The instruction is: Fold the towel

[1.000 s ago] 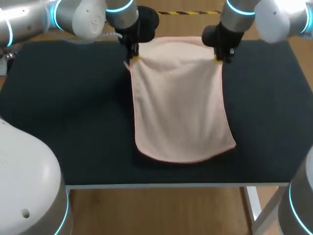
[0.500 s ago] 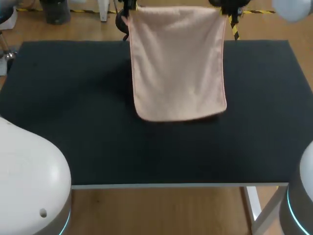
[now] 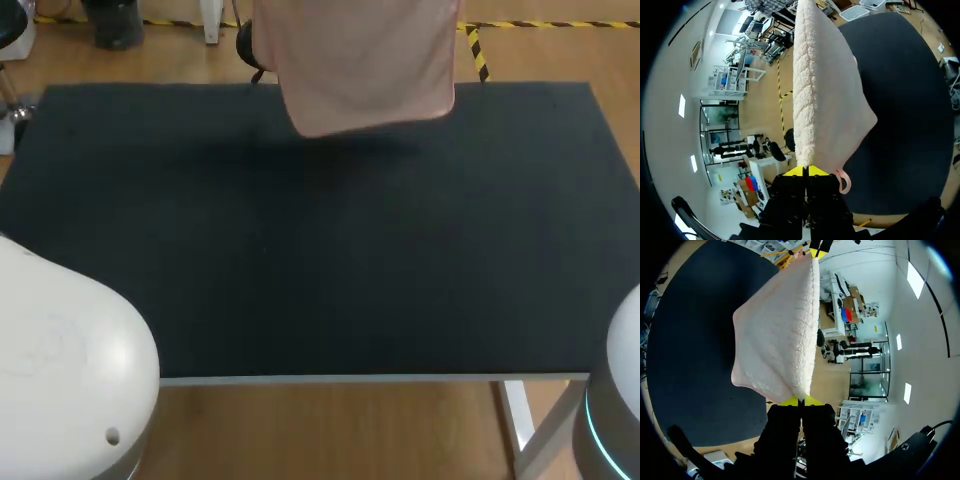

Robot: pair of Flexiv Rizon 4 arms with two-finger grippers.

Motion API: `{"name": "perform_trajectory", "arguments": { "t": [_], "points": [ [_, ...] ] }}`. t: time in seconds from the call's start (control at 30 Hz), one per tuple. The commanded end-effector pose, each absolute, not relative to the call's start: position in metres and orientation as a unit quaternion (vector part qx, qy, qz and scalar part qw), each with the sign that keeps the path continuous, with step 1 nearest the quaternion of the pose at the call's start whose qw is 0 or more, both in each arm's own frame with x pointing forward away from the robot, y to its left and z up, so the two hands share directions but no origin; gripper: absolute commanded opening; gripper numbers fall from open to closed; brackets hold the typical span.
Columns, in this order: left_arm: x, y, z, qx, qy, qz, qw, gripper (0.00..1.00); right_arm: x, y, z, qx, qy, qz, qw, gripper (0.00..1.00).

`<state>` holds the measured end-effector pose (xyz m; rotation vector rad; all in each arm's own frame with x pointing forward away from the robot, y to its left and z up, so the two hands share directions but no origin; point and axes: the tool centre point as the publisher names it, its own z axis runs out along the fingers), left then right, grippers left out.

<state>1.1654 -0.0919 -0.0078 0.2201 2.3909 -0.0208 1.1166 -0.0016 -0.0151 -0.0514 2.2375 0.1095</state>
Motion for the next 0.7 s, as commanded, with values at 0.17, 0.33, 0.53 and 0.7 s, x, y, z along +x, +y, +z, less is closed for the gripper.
{"name": "perform_trajectory", "arguments": {
  "t": [0.17,0.33,0.53,0.7],
  "points": [
    [1.166,-0.105,-0.012,0.111,0.932,0.014,0.345,0.0,1.108,-0.002,-0.044,-0.011,0.903,0.059,0.426,0.0],
    [1.132,-0.113,-0.051,0.124,0.945,-0.005,0.303,0.0,1.077,-0.003,-0.087,-0.016,0.925,0.063,0.375,0.0],
    [1.073,-0.114,-0.098,0.118,0.959,-0.037,0.253,0.0,1.029,-0.002,-0.13,-0.023,0.948,0.057,0.314,0.0],
    [1.028,-0.104,-0.118,0.107,0.964,-0.06,0.235,0.0,0.987,0.003,-0.149,-0.024,0.957,0.061,0.283,0.0]
  ]
}}
